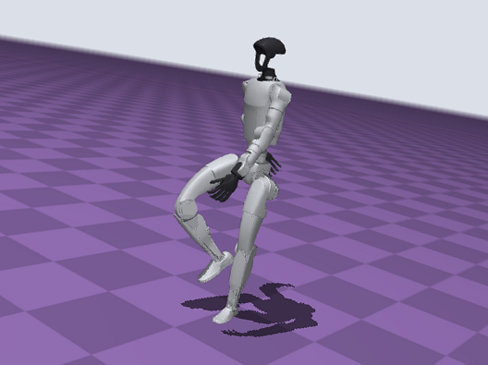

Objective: In place motions

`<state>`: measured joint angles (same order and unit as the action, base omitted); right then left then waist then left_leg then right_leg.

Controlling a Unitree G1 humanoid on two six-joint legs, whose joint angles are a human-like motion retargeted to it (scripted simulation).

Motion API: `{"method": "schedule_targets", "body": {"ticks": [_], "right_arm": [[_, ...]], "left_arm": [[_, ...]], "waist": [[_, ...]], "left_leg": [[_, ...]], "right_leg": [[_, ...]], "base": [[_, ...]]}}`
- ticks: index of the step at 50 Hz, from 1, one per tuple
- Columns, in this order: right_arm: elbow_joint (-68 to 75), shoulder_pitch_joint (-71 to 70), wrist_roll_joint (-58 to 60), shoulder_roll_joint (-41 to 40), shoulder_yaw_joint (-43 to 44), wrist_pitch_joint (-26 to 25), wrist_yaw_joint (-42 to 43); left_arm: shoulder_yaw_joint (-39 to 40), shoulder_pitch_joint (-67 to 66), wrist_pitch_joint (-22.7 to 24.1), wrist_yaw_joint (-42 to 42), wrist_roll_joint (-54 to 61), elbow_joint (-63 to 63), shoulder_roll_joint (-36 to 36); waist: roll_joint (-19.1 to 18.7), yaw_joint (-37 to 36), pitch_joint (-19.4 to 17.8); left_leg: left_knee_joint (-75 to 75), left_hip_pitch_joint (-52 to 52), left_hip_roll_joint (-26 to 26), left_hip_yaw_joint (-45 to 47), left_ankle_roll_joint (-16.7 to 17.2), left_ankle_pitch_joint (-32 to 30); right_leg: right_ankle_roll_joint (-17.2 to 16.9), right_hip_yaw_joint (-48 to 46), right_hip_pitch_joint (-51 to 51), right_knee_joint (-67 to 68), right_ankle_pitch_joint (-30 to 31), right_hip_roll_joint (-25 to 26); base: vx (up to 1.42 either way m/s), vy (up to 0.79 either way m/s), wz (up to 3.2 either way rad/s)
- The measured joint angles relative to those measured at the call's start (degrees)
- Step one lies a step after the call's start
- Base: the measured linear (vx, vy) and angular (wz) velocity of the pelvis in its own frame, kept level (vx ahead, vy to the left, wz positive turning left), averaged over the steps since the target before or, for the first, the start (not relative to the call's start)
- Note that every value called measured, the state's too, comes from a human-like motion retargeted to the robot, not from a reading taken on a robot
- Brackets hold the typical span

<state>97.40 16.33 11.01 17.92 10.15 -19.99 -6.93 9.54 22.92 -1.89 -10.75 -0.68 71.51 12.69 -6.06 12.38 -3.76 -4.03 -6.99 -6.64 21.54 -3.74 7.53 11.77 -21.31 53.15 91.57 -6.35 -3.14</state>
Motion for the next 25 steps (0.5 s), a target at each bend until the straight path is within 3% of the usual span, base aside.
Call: {"method": "schedule_targets", "body": {"ticks": [3, 7, 8, 10, 12, 13, 15, 17, 20, 25], "right_arm": [[0.0, -1.5, -1.4, -1.5, -2.1, -0.5, 0.0], [0.0, -5.3, 0.7, -3.8, -7.4, 1.1, -2.0], [0.0, -6.5, 1.4, -4.4, -8.4, 1.6, -2.1], [0.0, -10.8, 3.3, -6.6, -12.9, 3.4, -1.1], [-1.0, -16.5, 4.4, -8.7, -16.2, 4.2, -1.6], [-2.9, -19.8, 5.6, -9.1, -16.8, 4.4, -2.9], [-8.6, -27.0, 9.1, -9.6, -17.0, 5.0, -5.9], [-15.7, -33.4, 12.3, -10.4, -17.4, 5.8, -7.8], [-26.1, -40.2, 13.8, -11.7, -17.8, 8.0, -8.6], [-36.7, -41.2, 5.7, -11.5, -20.3, 14.0, -7.4]], "left_arm": [[0.5, -3.1, -0.2, -0.7, -1.0, 1.7, -2.0], [2.5, -11.5, 0.2, 0.6, -1.7, 6.7, -6.4], [3.1, -13.5, 0.5, 1.2, -1.8, 7.9, -7.3], [6.1, -19.9, 1.9, 4.4, -2.2, 12.1, -8.3], [9.1, -23.5, 2.0, 7.6, -3.2, 16.7, -7.1], [10.2, -24.6, 1.7, 9.4, -2.8, 19.3, -6.3], [12.8, -25.1, 0.9, 12.4, 1.3, 24.6, -5.0], [17.6, -27.5, -1.5, 10.4, 5.1, 25.9, -4.0], [22.3, -32.3, -4.2, 7.0, 8.6, 25.9, -3.4], [25.2, -43.2, -4.6, 6.6, 5.1, 25.9, -3.5]], "waist": [[1.1, -1.6, -0.7], [1.1, -0.9, 0.8], [1.4, -0.1, 0.9], [3.6, -1.2, 1.6], [5.5, -3.9, 4.6], [4.5, -3.1, 4.8], [6.7, -6.7, 0.3], [9.0, -7.3, -5.7], [12.4, -8.5, -9.3], [13.3, -10.6, -2.7]], "left_leg": [[1.1, 4.1, 0.3, 1.3, 1.3, 0.3], [-2.0, 6.4, 0.5, 0.0, 2.5, 3.0], [-3.6, 6.2, 1.3, -1.2, 2.1, 3.9], [-12.4, 4.8, 3.3, -0.5, 1.4, 1.5], [-28.2, -5.3, 3.1, 3.3, -2.2, -12.1], [-37.4, -13.9, 3.1, -2.4, -4.1, -17.4], [-54.4, -24.1, -0.2, 2.2, -10.8, -13.9], [-65.6, -29.3, -3.7, 3.9, -11.2, -8.9], [-79.6, -41.0, -5.0, 5.0, -11.3, -1.2], [-83.3, -54.6, 0.1, 5.9, -11.3, 0.5]], "right_leg": [[-3.2, 2.4, -14.9, -15.6, 1.8, 2.1], [-8.7, 3.8, -40.1, -51.0, 6.3, 5.4], [-11.4, 4.5, -44.8, -59.1, 3.0, 6.4], [-8.1, -5.0, -55.9, -76.2, -6.9, 1.9], [-10.0, -4.3, -55.3, -80.0, -5.8, -2.0], [-9.7, -7.1, -53.5, -79.5, -5.6, -1.2], [-9.2, -6.0, -52.4, -75.6, -6.6, -3.2], [-6.8, -6.0, -55.5, -77.3, -6.2, -2.7], [-4.3, -4.8, -56.4, -78.1, -6.0, -4.4], [-2.2, -3.9, -52.9, -78.3, -5.1, -5.2]], "base": [[0.16, -0.08, -0.18], [0.26, -0.03, 0.51], [0.18, -0.09, 0.73], [0.17, -0.13, 0.08], [-0.06, -0.19, 0.43], [-0.3, -0.23, 1.1], [-0.47, -0.24, 0.23], [-0.43, -0.4, -0.52], [-0.07, -0.51, -0.32], [0.3, 0.03, -0.06]]}}
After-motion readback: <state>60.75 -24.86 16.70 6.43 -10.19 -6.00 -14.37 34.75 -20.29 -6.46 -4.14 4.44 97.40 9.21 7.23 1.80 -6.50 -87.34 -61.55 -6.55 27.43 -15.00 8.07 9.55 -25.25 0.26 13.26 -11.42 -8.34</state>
